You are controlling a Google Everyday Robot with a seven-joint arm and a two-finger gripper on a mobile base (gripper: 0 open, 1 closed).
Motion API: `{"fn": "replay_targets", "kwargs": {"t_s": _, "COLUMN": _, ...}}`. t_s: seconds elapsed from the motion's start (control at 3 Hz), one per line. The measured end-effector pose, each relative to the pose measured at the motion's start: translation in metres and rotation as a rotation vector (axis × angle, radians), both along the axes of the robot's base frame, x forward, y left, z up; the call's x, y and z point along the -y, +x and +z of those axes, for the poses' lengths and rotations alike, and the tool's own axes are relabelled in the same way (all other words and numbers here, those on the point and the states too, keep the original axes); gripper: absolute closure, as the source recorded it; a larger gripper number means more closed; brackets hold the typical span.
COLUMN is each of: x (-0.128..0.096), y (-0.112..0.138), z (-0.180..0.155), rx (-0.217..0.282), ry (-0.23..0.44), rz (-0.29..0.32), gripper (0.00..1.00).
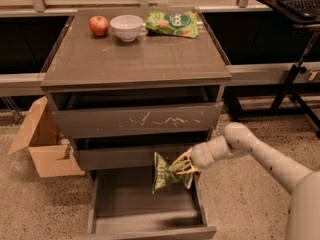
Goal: Pick green jalapeno chip bag from bottom drawer and place on counter
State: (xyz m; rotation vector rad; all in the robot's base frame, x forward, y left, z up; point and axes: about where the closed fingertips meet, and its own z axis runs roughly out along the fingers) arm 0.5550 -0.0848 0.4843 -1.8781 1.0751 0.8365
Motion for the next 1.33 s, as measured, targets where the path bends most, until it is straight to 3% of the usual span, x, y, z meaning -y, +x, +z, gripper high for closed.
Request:
{"fn": "replay_targets", "kwargs": {"t_s": 0.33, "x": -0.023, "y": 0.005, "z": 0.068, "rx": 0.092, "ry": -0.002, "rz": 0.081, "gripper": 1.0}}
{"fn": "replay_targets", "kwargs": {"t_s": 0.67, "x": -0.044, "y": -0.002, "z": 0.135, "rx": 0.221, "ry": -0.028, "rz": 0.141, "gripper": 1.0}}
{"fn": "replay_targets", "kwargs": {"t_s": 1.0, "x": -0.044, "y": -0.002, "z": 0.135, "rx": 0.221, "ry": -0.028, "rz": 0.141, "gripper": 1.0}}
{"fn": "replay_targets", "kwargs": {"t_s": 1.33, "x": -0.041, "y": -0.001, "z": 0.168, "rx": 0.296, "ry": -0.012, "rz": 0.127, "gripper": 1.0}}
